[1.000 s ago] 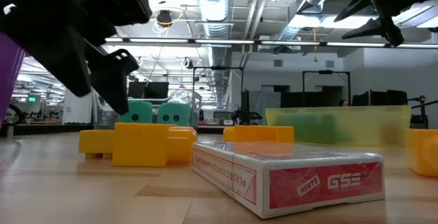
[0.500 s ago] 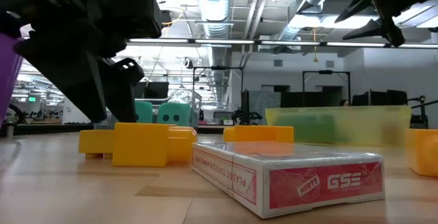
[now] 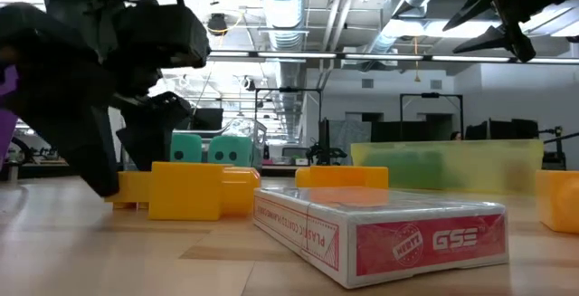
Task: Pick & Place Toys
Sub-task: Put the yellow game piece into the yellow bin
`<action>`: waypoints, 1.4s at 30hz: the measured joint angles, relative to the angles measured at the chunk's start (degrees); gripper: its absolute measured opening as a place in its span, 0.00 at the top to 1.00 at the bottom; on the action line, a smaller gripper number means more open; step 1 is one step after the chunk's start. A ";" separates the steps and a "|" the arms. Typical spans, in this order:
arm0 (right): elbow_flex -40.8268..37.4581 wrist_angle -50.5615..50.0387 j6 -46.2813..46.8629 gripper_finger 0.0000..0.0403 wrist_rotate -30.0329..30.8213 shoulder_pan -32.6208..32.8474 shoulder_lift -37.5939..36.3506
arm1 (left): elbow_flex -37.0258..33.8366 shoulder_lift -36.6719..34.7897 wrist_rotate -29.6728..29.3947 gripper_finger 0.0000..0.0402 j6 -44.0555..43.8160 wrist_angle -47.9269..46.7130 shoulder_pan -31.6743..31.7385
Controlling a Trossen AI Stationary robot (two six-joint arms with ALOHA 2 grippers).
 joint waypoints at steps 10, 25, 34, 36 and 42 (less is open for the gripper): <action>0.00 0.00 -0.02 0.51 -0.39 0.00 0.00 | 0.00 -0.30 -4.09 0.45 -0.10 -0.32 0.09; 0.00 0.00 -0.21 0.51 -1.37 0.00 0.00 | 0.00 -0.30 -6.47 0.67 -0.16 0.84 0.24; 0.00 0.80 0.05 0.51 -3.07 0.01 0.03 | 0.00 -3.89 -14.08 0.67 -0.11 0.41 2.28; 0.00 1.16 0.93 0.51 -3.72 0.07 0.07 | 0.00 -5.94 -17.03 0.67 -0.10 0.60 3.21; -0.02 6.49 1.99 0.51 -7.24 1.03 1.62 | 0.37 -12.90 -24.48 0.66 6.44 5.35 7.35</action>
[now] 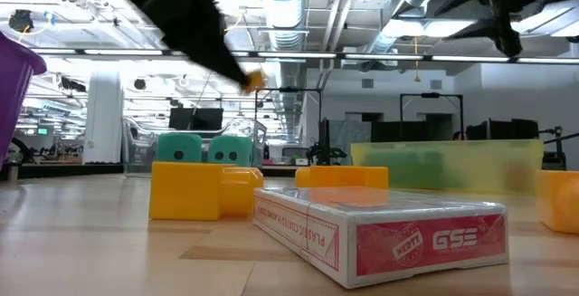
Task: Pick & Place Toys
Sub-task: Put the yellow game piece into the yellow bin
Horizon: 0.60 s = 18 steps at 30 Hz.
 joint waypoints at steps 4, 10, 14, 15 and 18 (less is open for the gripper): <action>0.00 5.95 0.00 0.51 -0.80 2.11 2.16 | 2.49 -2.83 -1.35 0.66 7.40 4.15 3.62; 0.00 13.90 2.12 0.51 -1.54 4.80 10.29 | 8.91 -2.66 -1.44 0.66 16.41 5.55 8.21; 0.04 21.22 4.03 0.51 -1.91 6.65 17.41 | 11.35 -2.49 -1.42 0.66 19.04 5.78 10.39; -0.03 22.57 4.44 0.51 -1.96 6.98 19.10 | 11.73 -2.51 -1.44 0.66 19.38 6.17 10.76; -0.07 30.02 4.88 0.49 -2.56 8.03 24.64 | 12.14 -2.49 -1.41 0.66 20.49 6.09 11.27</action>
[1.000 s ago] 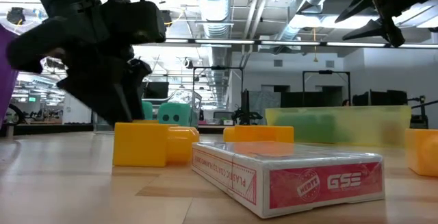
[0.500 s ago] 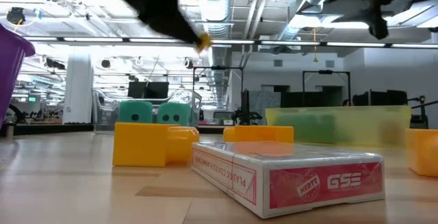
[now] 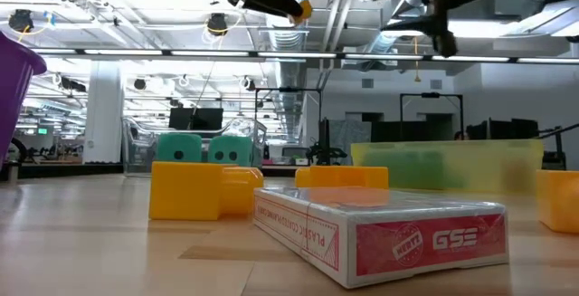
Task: Pick & Place Toys
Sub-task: Put the yellow game piece into the yellow bin
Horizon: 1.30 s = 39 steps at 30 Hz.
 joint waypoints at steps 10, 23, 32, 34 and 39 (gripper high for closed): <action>1.16 18.39 3.51 0.32 -8.30 -1.23 13.29 | 0.17 0.04 0.40 0.66 -0.06 0.59 -0.61; 17.27 9.88 -0.94 0.31 -15.35 -2.50 27.85 | 0.19 0.04 0.49 0.66 -0.12 0.59 -0.84; 20.24 6.85 -2.39 0.32 -15.71 -2.48 29.84 | 0.19 0.04 0.48 0.65 -0.24 0.56 -2.18; 20.24 6.81 -2.36 0.32 -15.71 -2.46 29.84 | 0.19 0.04 0.46 0.65 -0.24 0.56 -2.25; 20.24 5.33 -1.95 0.40 -15.71 -2.26 29.84 | 0.17 0.04 0.46 0.65 -0.26 0.55 -2.25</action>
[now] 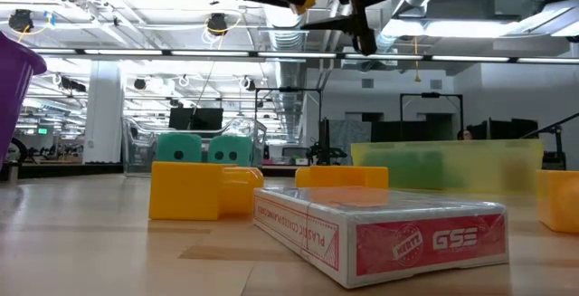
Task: Pick & Place Toys
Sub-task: Put the yellow game piece into the yellow bin
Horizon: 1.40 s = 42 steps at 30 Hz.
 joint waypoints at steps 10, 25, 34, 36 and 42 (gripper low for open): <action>0.00 0.14 0.15 0.78 0.17 -0.05 0.00 | -0.05 0.13 -0.77 0.65 -1.55 -0.13 0.00; -0.07 -3.60 -1.92 0.78 0.23 -1.48 -0.22 | -0.05 -3.18 -0.98 0.44 -3.31 0.01 -0.84; -0.07 -17.70 -5.48 0.78 3.01 -2.77 -1.96 | -0.03 -11.96 -2.32 0.43 -4.40 -4.22 -0.92; 0.00 -23.85 -6.40 0.78 5.19 -2.43 -3.47 | -0.03 -14.03 -3.29 0.44 -5.89 -5.51 -0.92; -0.04 -41.98 -6.40 0.78 11.48 -0.94 -8.51 | -2.01 -18.73 -6.48 0.48 -7.77 -6.62 -0.83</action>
